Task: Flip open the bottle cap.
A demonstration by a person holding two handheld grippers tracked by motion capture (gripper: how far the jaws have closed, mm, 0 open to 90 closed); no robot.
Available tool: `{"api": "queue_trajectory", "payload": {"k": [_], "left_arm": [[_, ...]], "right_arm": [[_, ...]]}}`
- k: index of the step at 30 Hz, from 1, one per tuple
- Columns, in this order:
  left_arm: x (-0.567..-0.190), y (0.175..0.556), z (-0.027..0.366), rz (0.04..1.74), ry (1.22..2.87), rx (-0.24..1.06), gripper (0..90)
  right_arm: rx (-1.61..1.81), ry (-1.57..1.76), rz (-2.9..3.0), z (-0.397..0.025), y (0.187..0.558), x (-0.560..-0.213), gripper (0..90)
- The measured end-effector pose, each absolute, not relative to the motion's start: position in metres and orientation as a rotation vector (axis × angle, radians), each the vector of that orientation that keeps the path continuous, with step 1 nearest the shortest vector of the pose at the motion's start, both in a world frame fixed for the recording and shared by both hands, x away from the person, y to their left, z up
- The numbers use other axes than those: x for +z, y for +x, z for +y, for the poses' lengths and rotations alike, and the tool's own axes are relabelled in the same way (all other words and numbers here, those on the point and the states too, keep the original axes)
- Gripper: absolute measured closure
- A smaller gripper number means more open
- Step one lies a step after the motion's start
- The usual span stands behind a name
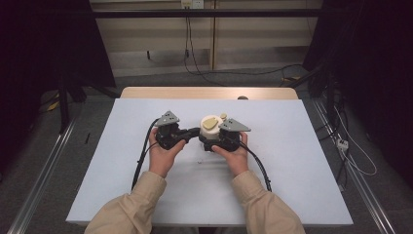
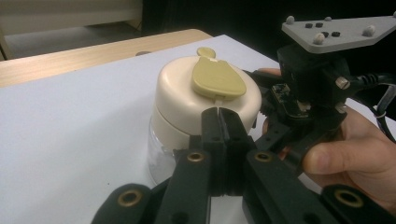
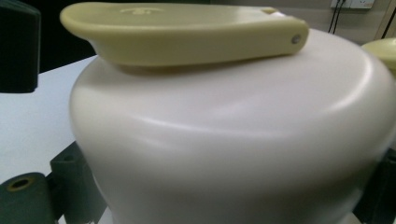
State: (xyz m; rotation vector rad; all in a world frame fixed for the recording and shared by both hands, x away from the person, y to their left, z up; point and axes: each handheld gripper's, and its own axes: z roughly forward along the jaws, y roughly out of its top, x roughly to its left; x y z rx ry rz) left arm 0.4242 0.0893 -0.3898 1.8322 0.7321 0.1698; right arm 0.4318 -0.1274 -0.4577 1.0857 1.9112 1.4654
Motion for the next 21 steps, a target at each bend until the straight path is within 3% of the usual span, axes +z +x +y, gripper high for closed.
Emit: {"api": "queue_trajectory", "payload": {"k": [21], "left_arm": [[-0.3882,0.429,0.0797,0.743,1.874,0.181,90.0]], "right_arm": [[1.465,1.089,1.911,-0.1272,0.4317,-0.4575,6.5]]}}
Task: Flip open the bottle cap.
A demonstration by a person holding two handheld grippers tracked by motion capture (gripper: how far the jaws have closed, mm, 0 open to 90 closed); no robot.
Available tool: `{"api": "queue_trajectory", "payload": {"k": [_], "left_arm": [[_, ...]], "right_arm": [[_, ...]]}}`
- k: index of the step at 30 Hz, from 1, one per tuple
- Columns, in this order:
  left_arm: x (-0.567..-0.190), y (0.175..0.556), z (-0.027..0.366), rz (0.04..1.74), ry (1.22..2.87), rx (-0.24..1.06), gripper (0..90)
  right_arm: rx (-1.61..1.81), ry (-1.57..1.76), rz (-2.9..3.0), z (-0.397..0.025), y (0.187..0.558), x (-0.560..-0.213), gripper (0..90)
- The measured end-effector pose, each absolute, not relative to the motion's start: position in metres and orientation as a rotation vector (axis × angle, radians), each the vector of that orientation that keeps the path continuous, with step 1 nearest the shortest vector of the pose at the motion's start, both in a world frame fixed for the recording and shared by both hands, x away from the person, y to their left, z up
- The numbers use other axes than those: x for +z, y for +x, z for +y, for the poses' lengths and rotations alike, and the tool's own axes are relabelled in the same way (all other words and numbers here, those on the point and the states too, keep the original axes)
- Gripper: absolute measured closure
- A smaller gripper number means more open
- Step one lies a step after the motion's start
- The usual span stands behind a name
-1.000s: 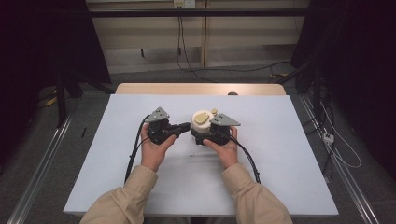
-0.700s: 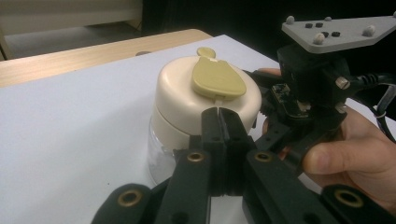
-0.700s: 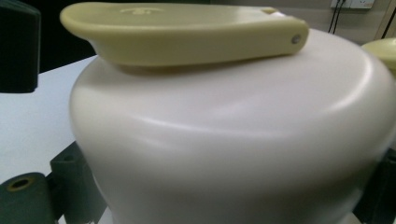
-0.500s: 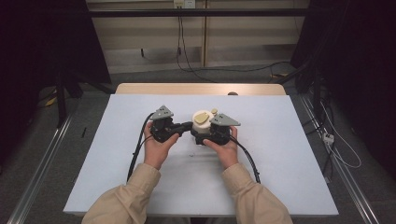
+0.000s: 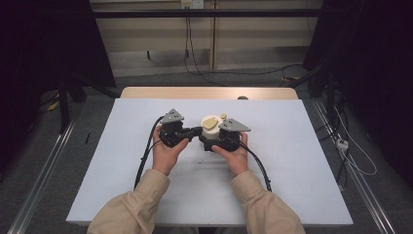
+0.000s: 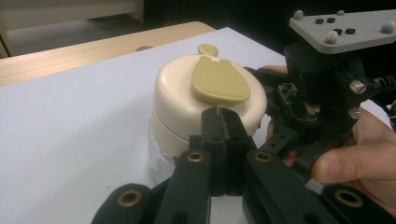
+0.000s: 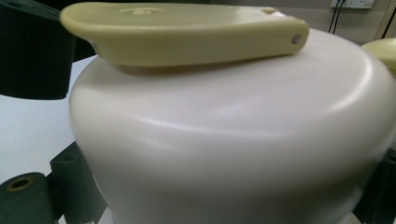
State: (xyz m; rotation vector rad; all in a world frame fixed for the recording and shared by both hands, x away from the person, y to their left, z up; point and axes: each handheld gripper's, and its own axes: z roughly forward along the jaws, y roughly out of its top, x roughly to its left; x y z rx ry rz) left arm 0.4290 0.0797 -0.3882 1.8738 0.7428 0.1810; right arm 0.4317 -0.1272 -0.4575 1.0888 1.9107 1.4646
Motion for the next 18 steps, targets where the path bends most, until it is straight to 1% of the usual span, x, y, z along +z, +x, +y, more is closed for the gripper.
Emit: {"api": "queue_trajectory", "payload": {"k": [18], "left_arm": [[-0.3834,0.4305,0.0731,0.733,1.905,0.187,90.0]], "right_arm": [[1.464,1.089,1.913,-0.1273,0.4318,-0.4573,6.5]]}}
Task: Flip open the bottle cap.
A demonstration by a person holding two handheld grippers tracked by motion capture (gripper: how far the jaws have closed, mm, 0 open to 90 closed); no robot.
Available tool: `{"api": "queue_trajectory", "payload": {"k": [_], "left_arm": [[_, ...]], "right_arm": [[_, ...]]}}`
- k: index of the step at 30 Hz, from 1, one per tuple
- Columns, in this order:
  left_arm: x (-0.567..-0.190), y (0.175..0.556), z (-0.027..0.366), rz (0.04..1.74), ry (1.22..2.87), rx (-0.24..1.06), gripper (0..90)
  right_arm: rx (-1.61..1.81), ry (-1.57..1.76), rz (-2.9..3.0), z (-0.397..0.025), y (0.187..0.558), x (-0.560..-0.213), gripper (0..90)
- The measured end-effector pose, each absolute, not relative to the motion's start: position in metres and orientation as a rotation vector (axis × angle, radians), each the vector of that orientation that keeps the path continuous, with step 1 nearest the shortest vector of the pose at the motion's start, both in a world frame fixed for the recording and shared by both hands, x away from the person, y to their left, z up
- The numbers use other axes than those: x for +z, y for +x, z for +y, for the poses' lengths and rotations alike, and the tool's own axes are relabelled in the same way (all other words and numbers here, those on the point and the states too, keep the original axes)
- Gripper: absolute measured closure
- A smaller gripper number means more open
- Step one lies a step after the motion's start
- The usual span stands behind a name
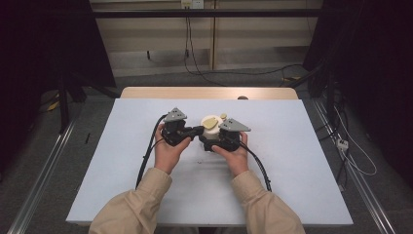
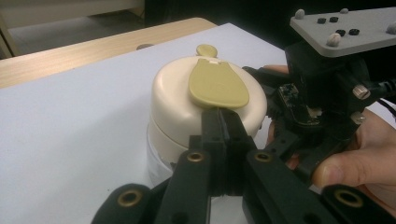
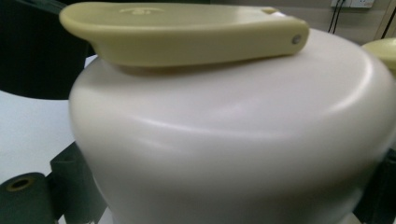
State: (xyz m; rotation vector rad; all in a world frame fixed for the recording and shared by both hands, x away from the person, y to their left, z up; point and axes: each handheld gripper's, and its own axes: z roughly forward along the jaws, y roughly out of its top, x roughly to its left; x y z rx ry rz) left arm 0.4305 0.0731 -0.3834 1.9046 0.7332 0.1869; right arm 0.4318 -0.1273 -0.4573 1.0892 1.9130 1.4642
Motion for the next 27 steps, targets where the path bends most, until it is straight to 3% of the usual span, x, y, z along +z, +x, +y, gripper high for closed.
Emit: {"api": "queue_trajectory", "payload": {"k": [27], "left_arm": [[-0.371,0.433,0.067,0.729,1.888,0.211,90.0]], "right_arm": [[1.464,1.09,1.913,-0.127,0.432,-0.457,6.5]]}}
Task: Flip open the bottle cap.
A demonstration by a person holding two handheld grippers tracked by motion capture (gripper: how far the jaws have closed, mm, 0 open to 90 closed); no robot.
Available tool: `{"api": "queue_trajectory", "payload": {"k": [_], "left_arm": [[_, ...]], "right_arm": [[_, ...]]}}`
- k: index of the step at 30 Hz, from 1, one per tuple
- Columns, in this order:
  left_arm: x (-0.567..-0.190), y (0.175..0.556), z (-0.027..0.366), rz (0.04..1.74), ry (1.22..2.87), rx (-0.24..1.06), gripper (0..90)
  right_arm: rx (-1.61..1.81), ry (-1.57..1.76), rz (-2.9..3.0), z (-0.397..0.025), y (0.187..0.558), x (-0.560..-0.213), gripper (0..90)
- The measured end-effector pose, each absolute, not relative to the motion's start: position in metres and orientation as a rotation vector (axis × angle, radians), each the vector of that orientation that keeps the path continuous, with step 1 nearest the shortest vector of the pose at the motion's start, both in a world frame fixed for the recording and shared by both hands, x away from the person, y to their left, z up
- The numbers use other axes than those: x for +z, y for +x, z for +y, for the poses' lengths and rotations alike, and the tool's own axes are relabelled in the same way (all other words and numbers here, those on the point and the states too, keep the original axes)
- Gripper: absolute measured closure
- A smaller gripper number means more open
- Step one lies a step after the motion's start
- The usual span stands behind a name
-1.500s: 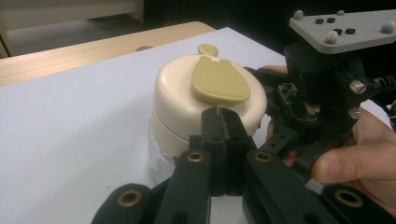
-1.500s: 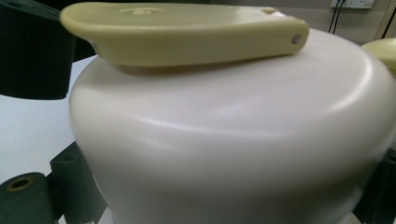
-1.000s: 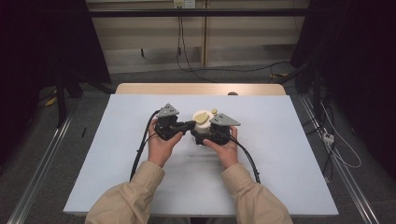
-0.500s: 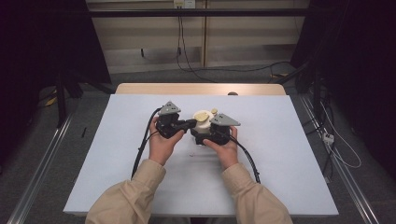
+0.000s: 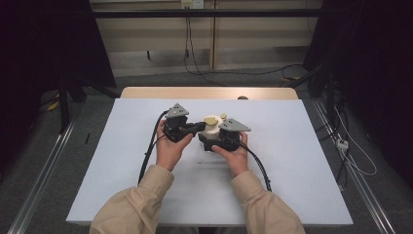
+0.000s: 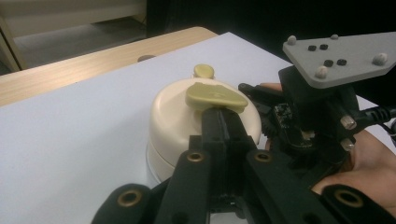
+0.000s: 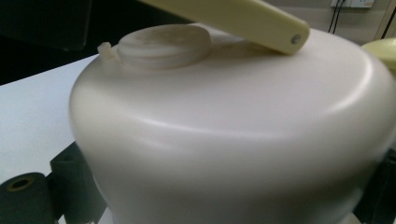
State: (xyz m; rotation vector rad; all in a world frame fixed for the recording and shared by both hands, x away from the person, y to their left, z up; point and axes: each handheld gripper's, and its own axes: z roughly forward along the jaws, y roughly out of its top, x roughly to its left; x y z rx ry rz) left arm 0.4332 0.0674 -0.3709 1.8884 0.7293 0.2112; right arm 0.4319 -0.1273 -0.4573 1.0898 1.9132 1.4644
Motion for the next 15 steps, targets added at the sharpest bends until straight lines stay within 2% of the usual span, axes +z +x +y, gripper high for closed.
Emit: {"api": "queue_trajectory", "payload": {"k": [15], "left_arm": [[-0.3657,0.4361,0.0649,0.733,1.871,0.213,90.0]], "right_arm": [[1.464,1.091,1.915,-0.1273,0.4319,-0.4572,6.5]]}}
